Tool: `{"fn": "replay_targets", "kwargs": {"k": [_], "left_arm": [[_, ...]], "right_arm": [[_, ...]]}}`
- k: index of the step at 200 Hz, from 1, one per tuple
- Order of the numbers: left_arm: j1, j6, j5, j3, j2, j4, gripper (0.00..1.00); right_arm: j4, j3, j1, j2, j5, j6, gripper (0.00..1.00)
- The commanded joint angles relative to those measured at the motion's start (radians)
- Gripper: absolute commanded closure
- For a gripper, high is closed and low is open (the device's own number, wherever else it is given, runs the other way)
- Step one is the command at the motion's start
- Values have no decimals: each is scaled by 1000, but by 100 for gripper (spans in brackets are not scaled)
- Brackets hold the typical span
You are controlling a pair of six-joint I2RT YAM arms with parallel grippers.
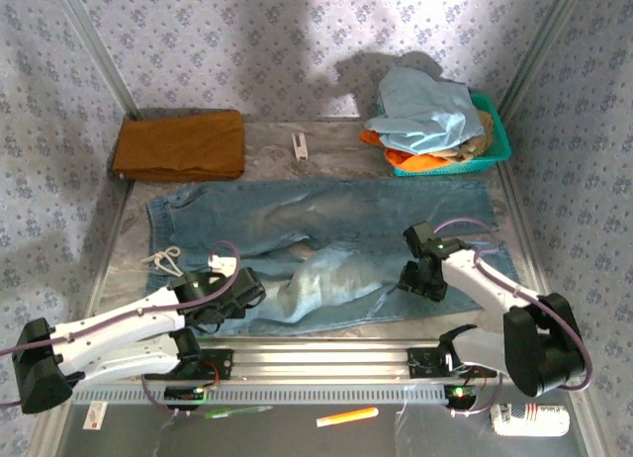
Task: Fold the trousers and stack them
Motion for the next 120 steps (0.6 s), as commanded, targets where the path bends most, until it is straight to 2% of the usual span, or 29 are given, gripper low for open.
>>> {"fn": "replay_targets", "kwargs": {"k": [1, 15, 23, 39, 56, 77, 102, 120], "left_arm": [[7, 38, 54, 59, -13, -7, 34], [10, 62, 12, 116, -37, -20, 22], [23, 82, -16, 142, -46, -11, 18], [109, 157, -13, 152, -39, 76, 16], [270, 202, 44, 118, 8, 220, 21], [436, 188, 87, 16, 53, 445, 33], [569, 145, 79, -84, 77, 624, 34], [652, 116, 99, -148, 95, 696, 34]], "right_arm": [[-70, 21, -8, -63, 41, 19, 44], [-61, 57, -2, -81, 33, 12, 46], [-38, 79, 6, -75, 25, 12, 50], [37, 114, 16, -15, 0, 11, 72], [90, 164, 8, 112, -4, 14, 100], [137, 181, -31, 224, 23, 32, 100], [207, 128, -139, 248, -33, 49, 100], [211, 85, -217, 239, -81, 41, 100]]}}
